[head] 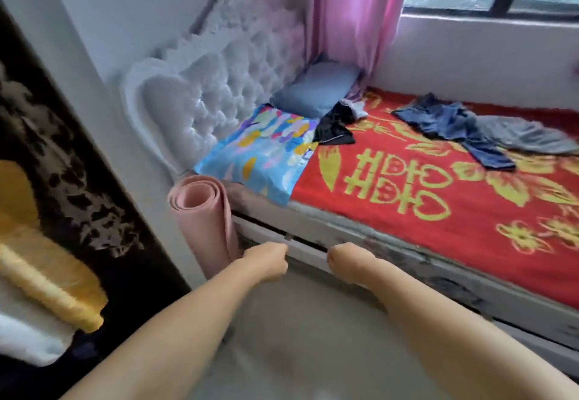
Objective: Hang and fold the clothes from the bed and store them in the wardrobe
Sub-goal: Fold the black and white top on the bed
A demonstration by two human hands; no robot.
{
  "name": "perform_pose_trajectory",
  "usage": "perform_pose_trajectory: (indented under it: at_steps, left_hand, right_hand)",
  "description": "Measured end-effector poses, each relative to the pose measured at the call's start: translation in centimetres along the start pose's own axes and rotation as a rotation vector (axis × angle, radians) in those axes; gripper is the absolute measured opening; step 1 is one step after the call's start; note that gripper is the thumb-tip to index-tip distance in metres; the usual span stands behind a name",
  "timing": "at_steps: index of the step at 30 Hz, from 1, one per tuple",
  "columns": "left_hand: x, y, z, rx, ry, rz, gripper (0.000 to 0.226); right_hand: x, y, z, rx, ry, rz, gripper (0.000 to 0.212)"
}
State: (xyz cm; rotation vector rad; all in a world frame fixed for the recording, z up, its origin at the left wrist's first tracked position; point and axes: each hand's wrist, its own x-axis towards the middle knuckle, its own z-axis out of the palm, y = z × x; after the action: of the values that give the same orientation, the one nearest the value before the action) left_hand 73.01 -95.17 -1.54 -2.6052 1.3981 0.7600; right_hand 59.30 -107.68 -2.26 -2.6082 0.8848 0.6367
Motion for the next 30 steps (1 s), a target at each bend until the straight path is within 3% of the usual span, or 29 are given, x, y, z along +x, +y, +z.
perform_pose_trajectory:
  at_steps: [5, 11, 19, 25, 30]
  left_hand:
    - [7.6, 14.4, -1.4, 0.04, -0.026, 0.145, 0.036]
    - [12.9, 25.1, -1.8, 0.044, -0.08, 0.281, 0.037]
    - [24.9, 28.5, -5.1, 0.112, -0.119, 0.284, 0.033]
    - [37.6, 31.5, -10.9, 0.158, -0.11, 0.347, 0.033]
    - [45.4, 32.2, -14.5, 0.163, -0.124, 0.361, 0.033]
  right_hand:
    - [-0.9, 15.3, -3.0, 0.088, 0.0, 0.154, 0.029]
    - [0.0, 26.9, -5.3, 0.122, 0.019, 0.284, 0.027]
    - [6.6, 34.3, -7.8, 0.214, -0.04, 0.315, 0.031]
    - [14.0, 41.1, -12.7, 0.281, 0.017, 0.421, 0.029]
    - [21.2, 42.9, -16.3, 0.305, 0.028, 0.434, 0.033]
